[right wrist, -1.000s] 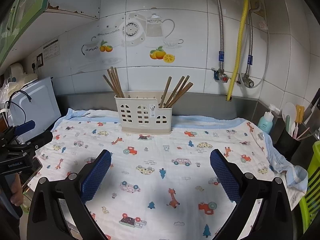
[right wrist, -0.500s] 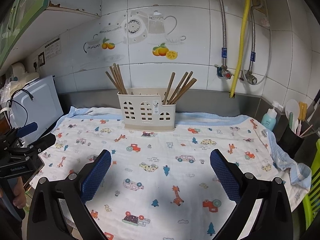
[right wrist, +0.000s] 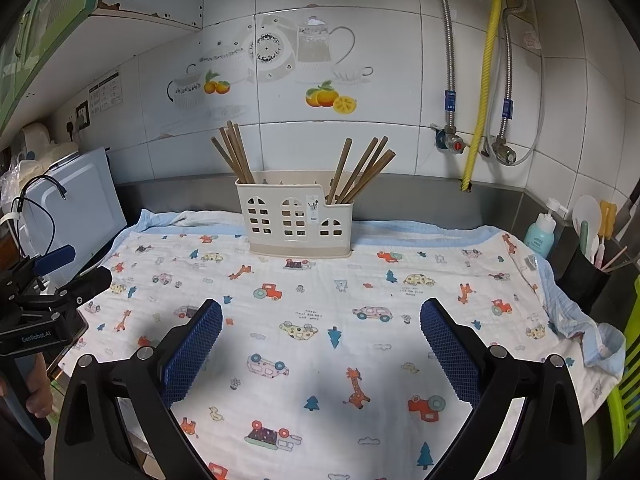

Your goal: Organize utensils

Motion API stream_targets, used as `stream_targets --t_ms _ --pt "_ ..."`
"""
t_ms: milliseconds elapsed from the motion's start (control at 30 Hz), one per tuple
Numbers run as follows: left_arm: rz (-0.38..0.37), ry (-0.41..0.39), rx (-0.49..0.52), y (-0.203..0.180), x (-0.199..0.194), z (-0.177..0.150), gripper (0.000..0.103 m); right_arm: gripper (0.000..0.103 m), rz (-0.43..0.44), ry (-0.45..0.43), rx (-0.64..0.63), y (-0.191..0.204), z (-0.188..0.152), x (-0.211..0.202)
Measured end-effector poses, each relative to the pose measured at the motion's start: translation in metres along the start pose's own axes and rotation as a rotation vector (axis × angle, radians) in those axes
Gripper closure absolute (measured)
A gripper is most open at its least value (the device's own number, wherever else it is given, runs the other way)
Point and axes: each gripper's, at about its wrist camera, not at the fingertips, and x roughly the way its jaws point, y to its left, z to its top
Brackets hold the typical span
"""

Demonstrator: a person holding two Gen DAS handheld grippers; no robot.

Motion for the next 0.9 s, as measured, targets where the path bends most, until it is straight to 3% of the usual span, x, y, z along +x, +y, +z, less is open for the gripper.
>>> stream_targets --t_ms 900 --pt "-0.002 -0.001 -0.001 -0.0015 0.0001 -0.0015 0.005 0.007 0.006 0.006 0.01 -0.0007 -0.0011 0.0006"
